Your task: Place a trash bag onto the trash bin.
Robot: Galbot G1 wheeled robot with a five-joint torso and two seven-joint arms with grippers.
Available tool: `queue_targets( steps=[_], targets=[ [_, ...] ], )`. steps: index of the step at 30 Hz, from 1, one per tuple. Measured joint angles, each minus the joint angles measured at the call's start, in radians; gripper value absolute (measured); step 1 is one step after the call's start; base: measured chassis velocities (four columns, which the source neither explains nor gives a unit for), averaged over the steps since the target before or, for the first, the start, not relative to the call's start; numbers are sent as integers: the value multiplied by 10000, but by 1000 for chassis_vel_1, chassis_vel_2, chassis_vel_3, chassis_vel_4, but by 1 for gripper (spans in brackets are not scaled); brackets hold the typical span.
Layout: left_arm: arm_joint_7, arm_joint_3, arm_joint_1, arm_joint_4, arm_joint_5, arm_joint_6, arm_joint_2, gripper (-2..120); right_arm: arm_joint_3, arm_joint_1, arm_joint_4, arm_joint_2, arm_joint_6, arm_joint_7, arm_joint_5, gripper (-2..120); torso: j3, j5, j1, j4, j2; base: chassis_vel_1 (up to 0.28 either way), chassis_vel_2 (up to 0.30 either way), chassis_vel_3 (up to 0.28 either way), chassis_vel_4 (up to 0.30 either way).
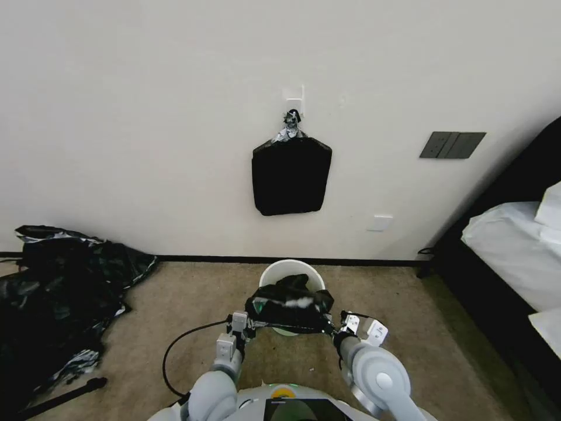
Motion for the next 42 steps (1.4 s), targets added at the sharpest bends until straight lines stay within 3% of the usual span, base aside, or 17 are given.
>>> queue_targets(
  steps=[12, 33, 42],
  targets=[
    [502, -152, -230, 344, 317, -22, -54, 0, -120, 1308, -1256, 184, -74, -212, -3, 0, 0, 0, 1, 3, 0, 0, 0, 0, 0],
    [1138, -289, -1169, 1942, 280, -130, -763, 0, -362, 2476, -2807, 146, -788, -606, -47, 0, 1, 0, 1, 2, 0, 0, 0, 0, 0],
    [1138, -534, -885, 1429, 833, -245, -704, 0, -364, 2161, -2135, -57, -952, -531, -215, 0, 1, 1, 1, 2, 0, 0, 0, 0, 0]
  ],
)
